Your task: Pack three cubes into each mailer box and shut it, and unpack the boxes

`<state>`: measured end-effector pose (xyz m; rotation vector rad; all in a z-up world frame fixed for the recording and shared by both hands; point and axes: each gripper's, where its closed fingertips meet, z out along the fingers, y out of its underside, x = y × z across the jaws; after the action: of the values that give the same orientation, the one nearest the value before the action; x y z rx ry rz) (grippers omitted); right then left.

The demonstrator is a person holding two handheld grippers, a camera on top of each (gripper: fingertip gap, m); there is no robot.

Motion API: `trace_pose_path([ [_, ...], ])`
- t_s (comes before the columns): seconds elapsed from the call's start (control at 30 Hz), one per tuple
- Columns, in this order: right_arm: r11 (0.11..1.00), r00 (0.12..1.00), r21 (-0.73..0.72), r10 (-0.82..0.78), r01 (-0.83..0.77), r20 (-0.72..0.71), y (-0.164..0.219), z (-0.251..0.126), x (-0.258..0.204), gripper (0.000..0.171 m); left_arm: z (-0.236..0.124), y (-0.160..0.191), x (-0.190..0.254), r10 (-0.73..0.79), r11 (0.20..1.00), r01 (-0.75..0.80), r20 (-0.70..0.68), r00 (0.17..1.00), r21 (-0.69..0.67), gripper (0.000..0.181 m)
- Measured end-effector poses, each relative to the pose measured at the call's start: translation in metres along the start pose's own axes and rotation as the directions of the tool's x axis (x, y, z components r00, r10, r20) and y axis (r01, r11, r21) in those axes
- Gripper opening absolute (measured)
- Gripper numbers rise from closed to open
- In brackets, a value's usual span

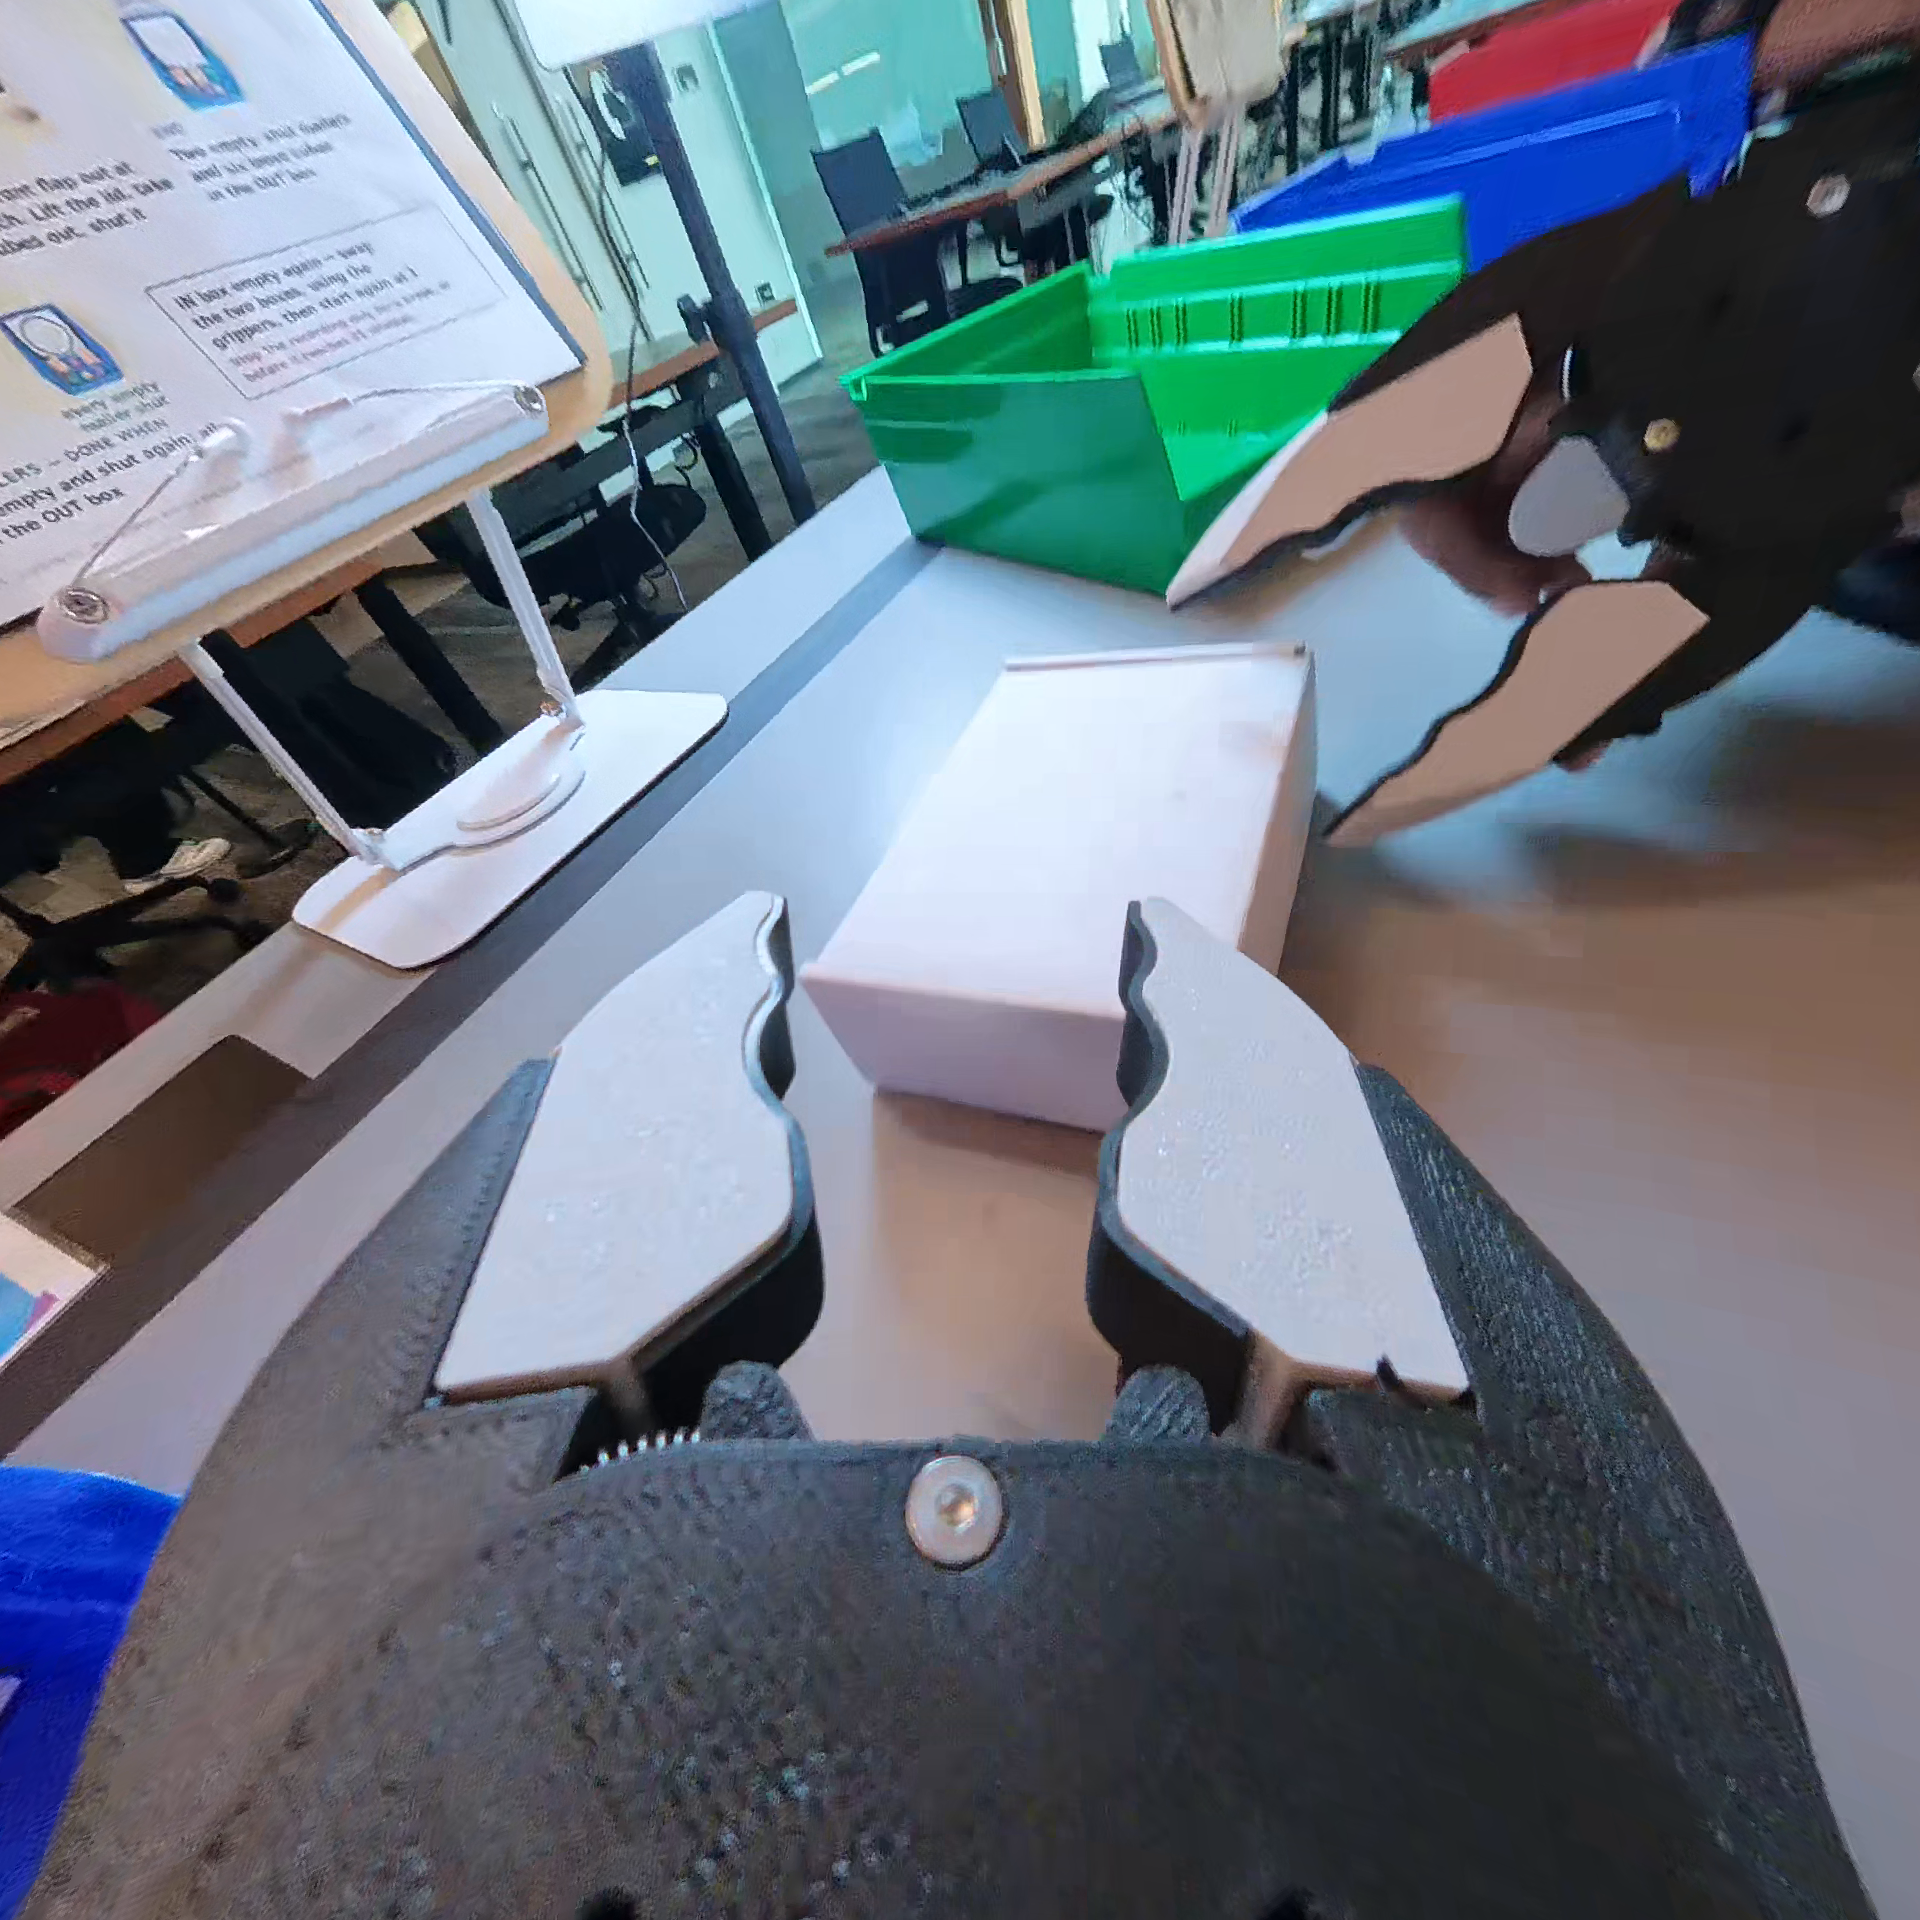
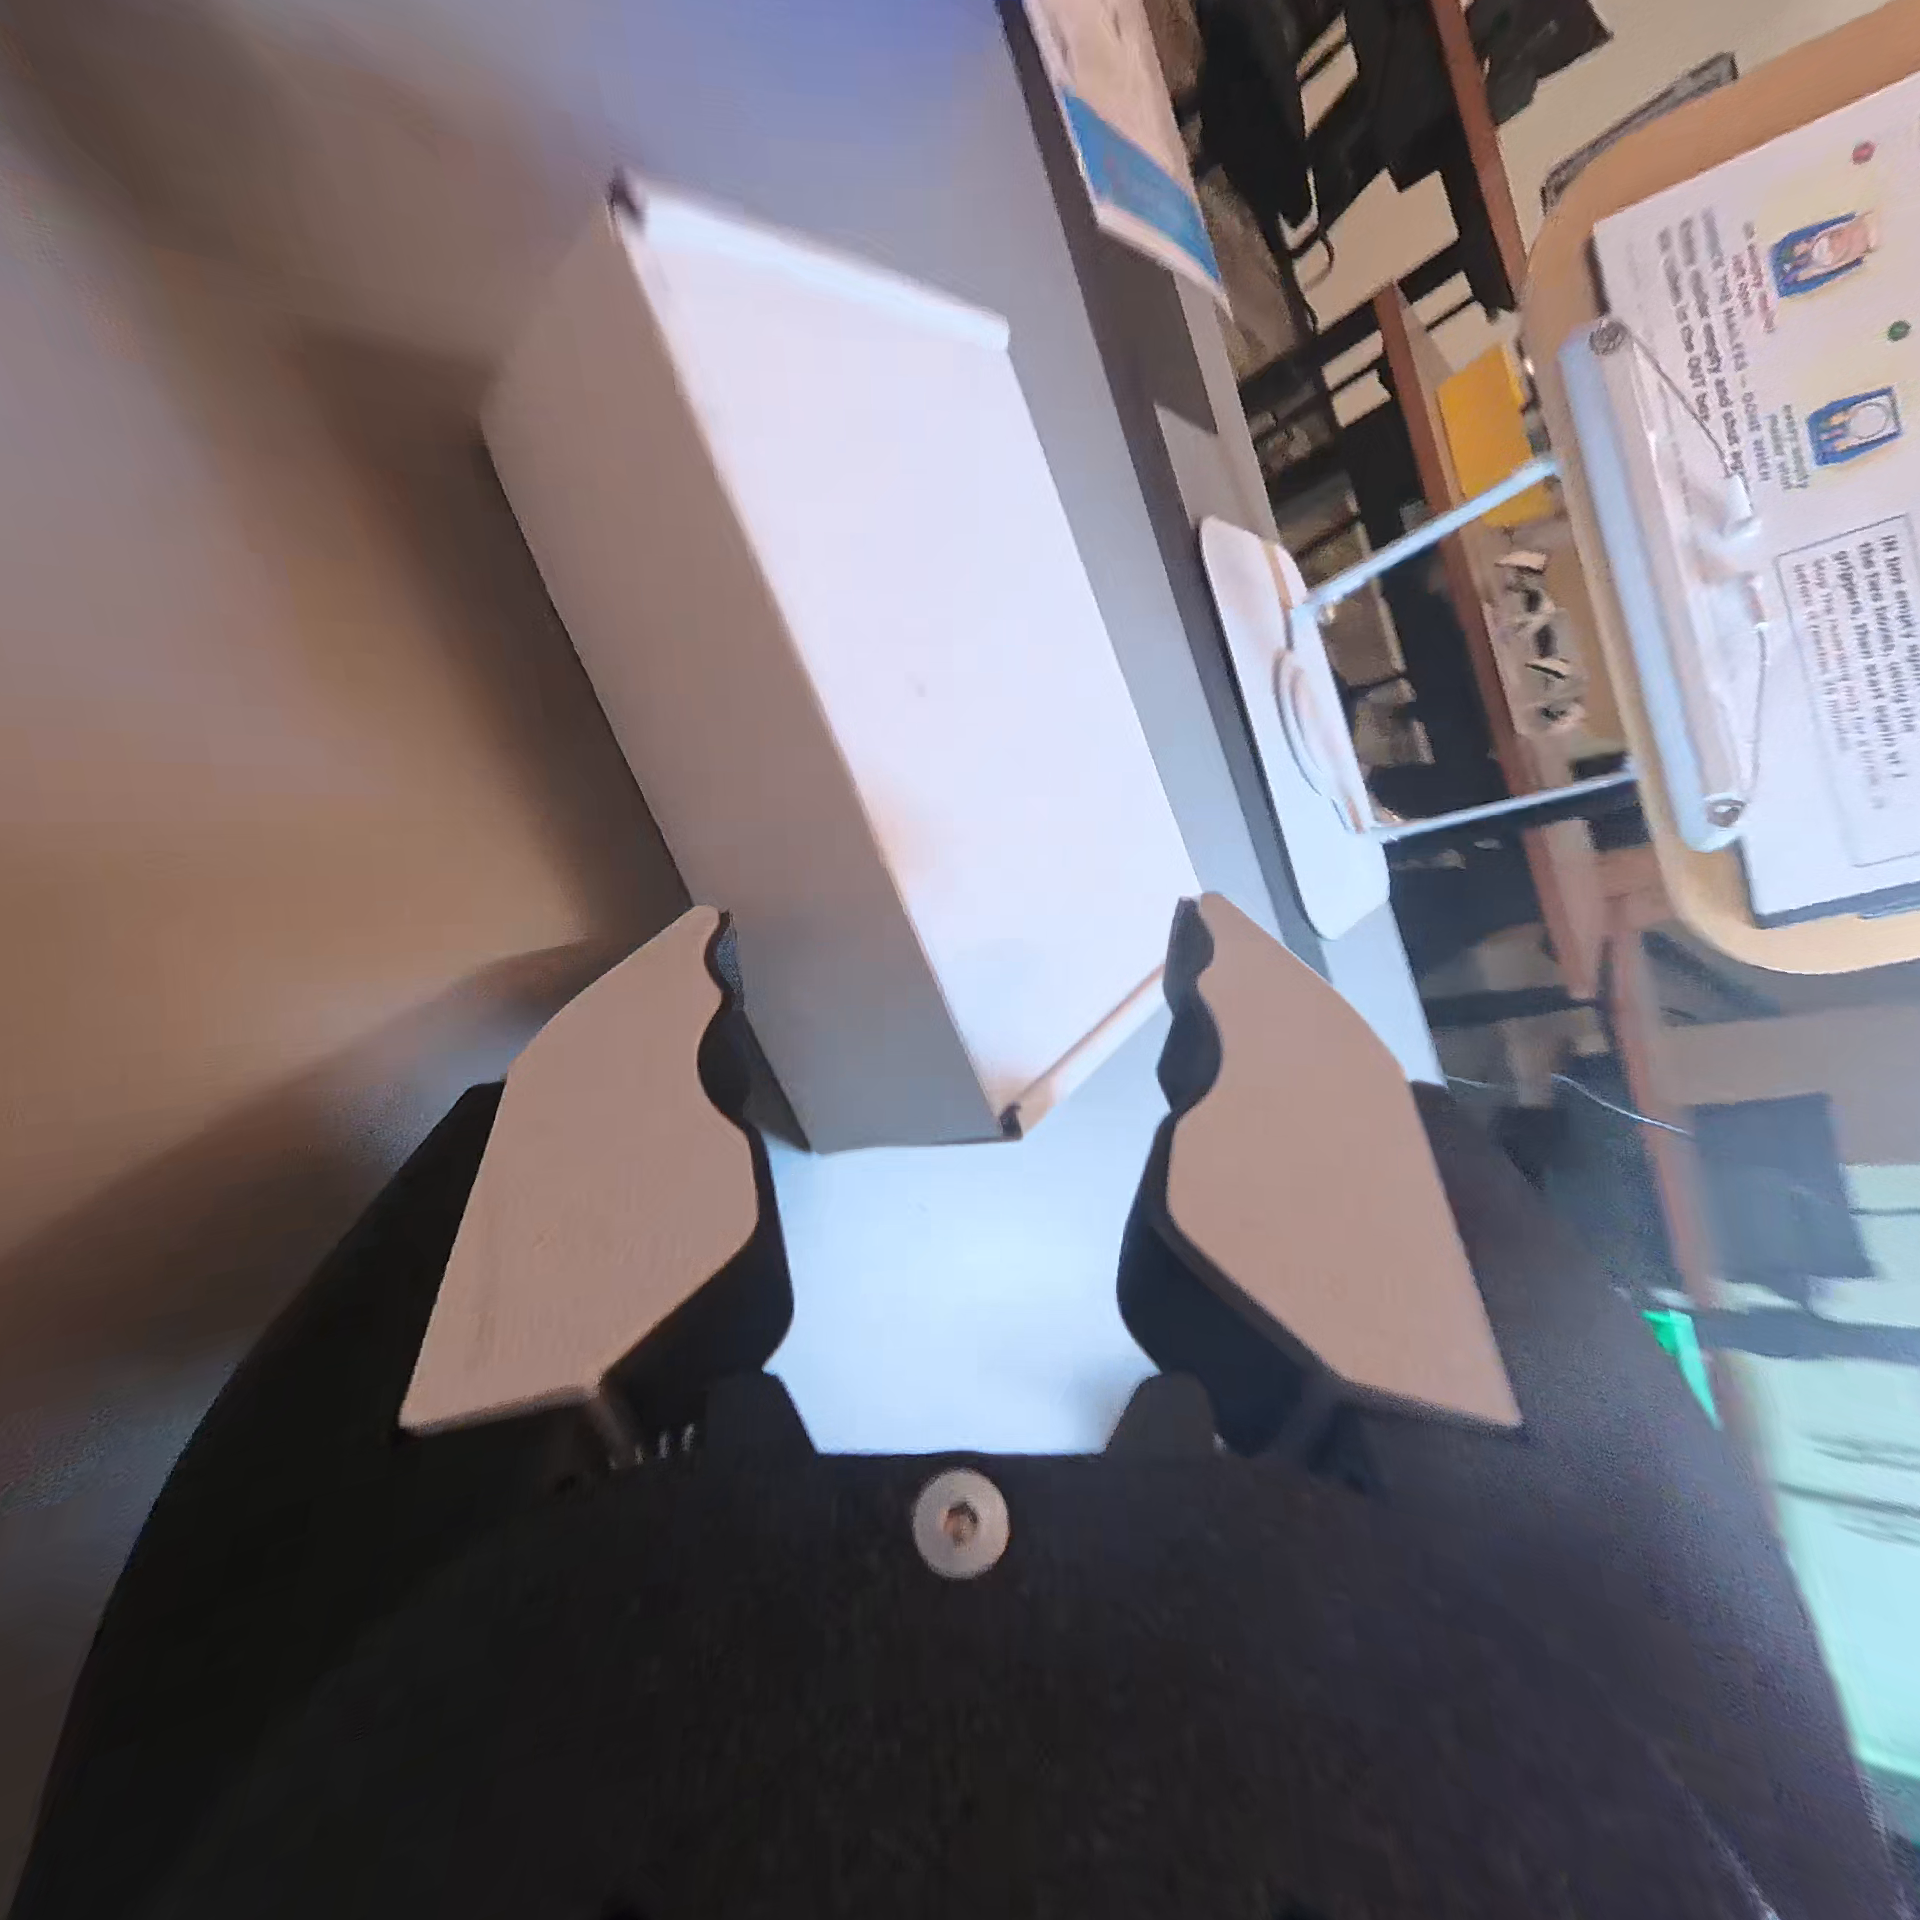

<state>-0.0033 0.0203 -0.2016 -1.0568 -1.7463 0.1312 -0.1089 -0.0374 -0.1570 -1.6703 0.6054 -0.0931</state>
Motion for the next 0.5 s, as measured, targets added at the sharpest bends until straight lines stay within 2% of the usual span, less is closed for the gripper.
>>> trace_pose_path([
  [0.13,0.945,0.947,0.126,0.282,-0.301,0.153,-0.024,-0.015,0.004,0.072,0.005,-0.017,0.006,-0.072,0.997,0.072,-0.002,0.997,0.033,0.053],
  [0.27,0.794,0.822,0.225,0.521,-0.565,0.230,-0.037,-0.024,0.039,0.060,0.012,-0.035,0.003,-0.183,0.981,0.183,0.000,0.983,0.059,0.045],
  [0.43,0.629,0.690,0.294,0.693,-0.720,0.207,-0.050,-0.019,0.098,0.046,0.028,-0.062,-0.017,-0.278,0.958,0.274,0.052,0.959,0.080,0.022],
  [0.5,0.583,0.644,0.304,0.746,-0.754,0.167,-0.055,-0.014,0.118,0.040,0.037,-0.075,-0.027,-0.320,0.945,0.312,0.076,0.944,0.102,0.019],
])
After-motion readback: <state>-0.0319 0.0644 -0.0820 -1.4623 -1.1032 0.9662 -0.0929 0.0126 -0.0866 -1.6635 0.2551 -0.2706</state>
